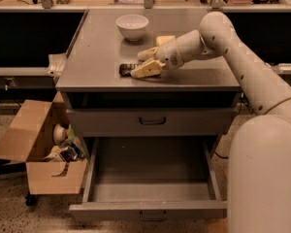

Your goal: Place rxbar chocolate into middle drawer

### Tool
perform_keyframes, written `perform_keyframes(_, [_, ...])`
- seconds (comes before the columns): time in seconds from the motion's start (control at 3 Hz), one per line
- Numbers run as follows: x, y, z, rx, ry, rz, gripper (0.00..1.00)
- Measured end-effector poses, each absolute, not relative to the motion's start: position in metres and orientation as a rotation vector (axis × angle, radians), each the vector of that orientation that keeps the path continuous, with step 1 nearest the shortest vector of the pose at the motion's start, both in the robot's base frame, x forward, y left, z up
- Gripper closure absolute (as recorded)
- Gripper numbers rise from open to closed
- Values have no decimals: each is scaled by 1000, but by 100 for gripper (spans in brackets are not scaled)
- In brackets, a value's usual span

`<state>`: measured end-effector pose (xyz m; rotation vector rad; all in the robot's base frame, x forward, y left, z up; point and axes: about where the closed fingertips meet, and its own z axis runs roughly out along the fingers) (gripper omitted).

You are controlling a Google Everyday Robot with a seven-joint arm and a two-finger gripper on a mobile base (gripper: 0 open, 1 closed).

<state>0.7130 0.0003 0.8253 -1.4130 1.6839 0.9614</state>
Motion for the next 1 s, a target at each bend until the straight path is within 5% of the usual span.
perform_keyframes(0.33, [713, -1, 830, -1413, 1683, 954, 99])
perform_keyframes(1.0, [687, -15, 886, -1450, 1645, 730, 100])
